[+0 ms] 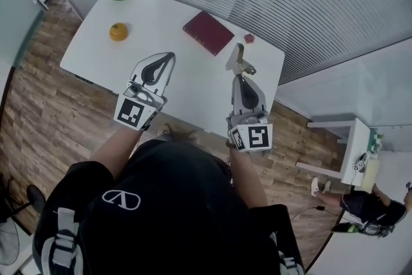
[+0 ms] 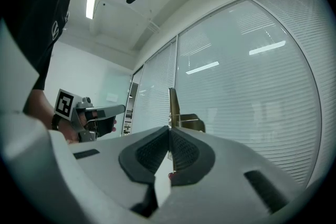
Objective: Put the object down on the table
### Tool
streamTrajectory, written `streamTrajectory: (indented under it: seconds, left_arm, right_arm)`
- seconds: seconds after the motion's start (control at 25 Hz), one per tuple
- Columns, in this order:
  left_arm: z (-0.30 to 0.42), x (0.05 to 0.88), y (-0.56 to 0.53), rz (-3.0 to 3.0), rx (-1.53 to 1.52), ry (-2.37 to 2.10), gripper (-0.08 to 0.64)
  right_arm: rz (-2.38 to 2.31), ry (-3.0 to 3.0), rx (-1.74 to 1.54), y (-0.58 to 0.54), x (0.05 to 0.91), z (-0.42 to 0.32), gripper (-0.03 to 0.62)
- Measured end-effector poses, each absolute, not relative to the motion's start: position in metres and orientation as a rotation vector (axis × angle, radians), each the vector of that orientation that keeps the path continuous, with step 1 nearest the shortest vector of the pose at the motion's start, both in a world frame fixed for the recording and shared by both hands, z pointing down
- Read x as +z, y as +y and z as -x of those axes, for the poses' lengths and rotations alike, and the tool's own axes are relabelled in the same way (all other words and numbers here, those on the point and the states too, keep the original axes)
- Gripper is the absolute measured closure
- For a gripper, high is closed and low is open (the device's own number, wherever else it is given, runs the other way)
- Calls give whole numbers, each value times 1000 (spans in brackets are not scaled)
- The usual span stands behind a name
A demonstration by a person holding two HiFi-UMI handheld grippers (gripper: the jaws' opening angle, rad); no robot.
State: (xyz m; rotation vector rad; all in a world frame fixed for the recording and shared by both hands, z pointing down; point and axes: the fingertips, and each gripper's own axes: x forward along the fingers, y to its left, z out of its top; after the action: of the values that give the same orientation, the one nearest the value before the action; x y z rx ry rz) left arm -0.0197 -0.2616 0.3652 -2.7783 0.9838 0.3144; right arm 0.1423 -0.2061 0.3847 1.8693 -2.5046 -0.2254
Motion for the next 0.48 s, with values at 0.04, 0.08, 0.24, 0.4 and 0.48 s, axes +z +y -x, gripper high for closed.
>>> streamTrajectory:
  seconds: [0.04, 0.08, 0.24, 0.4, 0.48]
  left_arm:
    - [18, 366, -261, 2778, 307, 987, 555]
    - [17, 366, -261, 2777, 306, 991, 555]
    - [16, 363, -262, 2773, 314, 1009, 555]
    - [17, 362, -258, 2770, 311, 1019, 555]
    - [18, 363, -258, 2766, 303, 1024, 555]
  right_arm:
    - [-1860, -2508, -215, -207, 387, -144, 586]
    - [-1853, -2513, -196, -209, 391, -147, 586]
    - [-1823, -2562, 50, -229, 429, -159, 586]
    - [-1818, -2620, 585, -254, 500, -178, 586]
    - [-1783, -2616, 901, -268, 540, -183, 586]
